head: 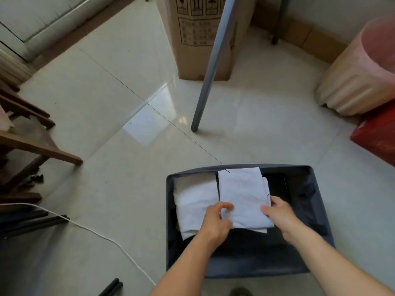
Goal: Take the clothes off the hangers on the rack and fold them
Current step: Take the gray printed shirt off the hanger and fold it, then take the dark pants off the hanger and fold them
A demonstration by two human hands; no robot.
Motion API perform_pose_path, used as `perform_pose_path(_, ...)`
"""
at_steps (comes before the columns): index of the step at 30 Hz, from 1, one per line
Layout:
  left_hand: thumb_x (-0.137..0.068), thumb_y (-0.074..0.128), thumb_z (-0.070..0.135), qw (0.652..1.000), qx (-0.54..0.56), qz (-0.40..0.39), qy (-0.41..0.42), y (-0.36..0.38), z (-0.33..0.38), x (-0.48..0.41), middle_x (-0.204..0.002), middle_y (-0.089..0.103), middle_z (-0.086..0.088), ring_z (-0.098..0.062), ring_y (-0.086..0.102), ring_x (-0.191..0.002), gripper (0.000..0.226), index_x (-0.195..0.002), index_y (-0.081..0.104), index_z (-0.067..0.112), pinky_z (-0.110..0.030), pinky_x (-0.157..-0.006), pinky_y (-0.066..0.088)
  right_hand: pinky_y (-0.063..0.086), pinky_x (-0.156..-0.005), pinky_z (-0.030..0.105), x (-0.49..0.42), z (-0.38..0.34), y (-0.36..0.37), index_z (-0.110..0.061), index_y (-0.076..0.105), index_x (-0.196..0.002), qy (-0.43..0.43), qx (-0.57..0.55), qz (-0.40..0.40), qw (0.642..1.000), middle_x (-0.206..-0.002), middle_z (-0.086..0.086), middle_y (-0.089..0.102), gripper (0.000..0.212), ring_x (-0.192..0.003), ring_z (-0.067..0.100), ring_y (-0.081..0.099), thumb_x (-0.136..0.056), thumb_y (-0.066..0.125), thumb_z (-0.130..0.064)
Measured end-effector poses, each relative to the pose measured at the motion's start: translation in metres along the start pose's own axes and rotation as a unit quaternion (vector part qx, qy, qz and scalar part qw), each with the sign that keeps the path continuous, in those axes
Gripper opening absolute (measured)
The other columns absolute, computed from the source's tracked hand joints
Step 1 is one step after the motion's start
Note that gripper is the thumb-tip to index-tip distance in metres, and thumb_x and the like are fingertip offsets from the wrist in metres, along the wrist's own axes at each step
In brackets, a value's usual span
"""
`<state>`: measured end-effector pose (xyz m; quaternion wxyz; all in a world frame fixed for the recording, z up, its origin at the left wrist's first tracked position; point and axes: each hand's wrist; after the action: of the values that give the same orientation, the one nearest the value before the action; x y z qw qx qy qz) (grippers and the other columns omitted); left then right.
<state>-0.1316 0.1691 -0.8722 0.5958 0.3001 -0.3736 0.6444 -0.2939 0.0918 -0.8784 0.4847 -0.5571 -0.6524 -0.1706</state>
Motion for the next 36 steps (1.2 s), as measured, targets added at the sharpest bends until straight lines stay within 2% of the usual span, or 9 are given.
perform_pose_path(3,-0.095,0.053,0.008,0.996,-0.051,-0.061,-0.048,0.0,-0.006,-0.014,-0.146,0.04,-0.01,-0.005,0.054,-0.101,0.052,-0.143,0.04,0.022,-0.005,-0.073,0.042,0.041,-0.093,0.03,-0.014,0.009,0.009,-0.005,0.044,-0.138,0.012,0.035,-0.05,0.998,-0.133,0.01,0.055,0.058,-0.112,0.023,0.053,-0.086,0.041,0.019)
perform_pose_path(5,-0.097,0.052,0.011,0.993,-0.067,-0.077,-0.057,0.002,-0.007,-0.019,-0.151,0.036,-0.011,-0.016,0.048,-0.126,0.056,-0.149,0.034,0.021,-0.013,-0.085,0.035,0.04,-0.092,0.027,-0.016,0.01,0.014,-0.008,0.046,-0.138,0.015,0.043,-0.061,0.997,-0.132,0.006,0.055,0.059,-0.109,0.019,0.05,-0.087,0.037,0.02)
perform_pose_path(7,-0.098,0.053,0.013,0.992,-0.073,-0.082,-0.058,0.003,-0.005,-0.019,-0.153,0.035,-0.01,-0.02,0.042,-0.133,0.057,-0.15,0.033,0.022,-0.018,-0.089,0.033,0.042,-0.088,0.027,-0.014,0.007,0.015,-0.007,0.047,-0.138,0.012,0.042,-0.049,0.998,-0.132,0.011,0.056,0.057,-0.107,0.019,0.05,-0.088,0.037,0.018)
perform_pose_path(11,-0.098,0.054,0.016,0.994,-0.07,-0.072,-0.049,0.002,0.007,-0.003,-0.152,0.038,-0.004,-0.02,0.043,-0.133,0.051,-0.147,0.038,0.022,-0.024,-0.102,0.038,0.041,-0.086,0.028,0.006,0.0,0.011,-0.003,0.047,-0.137,0.003,0.037,-0.008,0.999,-0.117,0.005,0.054,0.05,-0.106,0.019,0.05,-0.09,0.041,0.014)
perform_pose_path(13,-0.099,0.054,0.018,0.996,-0.056,-0.058,-0.042,0.0,0.018,0.012,-0.15,0.041,0.0,-0.02,0.044,-0.132,0.049,-0.145,0.041,0.021,-0.034,-0.11,0.04,0.044,-0.096,0.032,0.021,-0.006,0.009,-0.004,0.044,-0.14,0.0,0.032,0.0,0.999,-0.131,0.007,0.054,0.05,-0.118,0.023,0.051,-0.091,0.045,0.008)
perform_pose_path(18,-0.1,0.053,0.016,0.999,0.016,-0.021,-0.027,-0.006,0.074,0.07,-0.144,0.048,-0.001,-0.014,0.048,-0.119,0.043,-0.142,0.047,0.015,-0.035,-0.103,0.046,0.043,-0.106,0.044,0.086,-0.045,-0.007,-0.008,0.05,-0.137,-0.009,0.005,-0.014,1.0,-0.133,0.008,0.053,0.042,-0.124,0.024,0.05,-0.095,0.051,-0.004)
perform_pose_path(22,-0.099,0.053,0.014,0.997,0.083,-0.001,-0.005,-0.015,0.122,0.127,-0.129,0.052,-0.002,-0.015,0.048,-0.112,0.037,-0.136,0.053,0.013,-0.034,-0.097,0.049,0.049,-0.088,0.038,0.149,-0.084,-0.026,-0.014,0.062,-0.116,-0.043,-0.034,-0.027,0.998,-0.112,0.006,0.061,0.025,-0.106,0.022,0.058,-0.095,0.051,-0.008)
perform_pose_path(26,-0.097,0.055,0.017,0.993,0.111,-0.006,0.031,-0.026,0.159,0.182,-0.128,0.06,-0.005,-0.02,0.055,-0.119,0.032,-0.129,0.058,0.019,-0.034,-0.092,0.053,0.052,-0.075,0.031,0.211,-0.119,-0.05,-0.018,0.06,-0.116,-0.083,-0.07,-0.039,0.993,-0.111,0.005,0.065,0.023,-0.095,0.017,0.064,-0.096,0.051,-0.012)
perform_pose_path(36,-0.1,0.054,0.022,0.971,0.165,-0.096,0.143,-0.04,0.245,0.365,-0.126,0.064,-0.004,-0.02,0.058,-0.119,0.029,-0.129,0.058,0.018,-0.039,-0.095,0.052,0.053,-0.071,0.028,0.412,-0.171,-0.137,-0.014,0.06,-0.114,-0.178,-0.199,0.003,0.964,-0.102,0.009,0.071,0.019,-0.087,0.022,0.07,-0.1,0.047,-0.012)
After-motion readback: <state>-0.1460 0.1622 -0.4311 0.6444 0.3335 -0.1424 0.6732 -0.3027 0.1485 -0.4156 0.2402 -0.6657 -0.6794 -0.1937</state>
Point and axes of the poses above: each hand's wrist, its own x-axis away from the middle knuckle, its own y-axis out of the palm, z = x × y
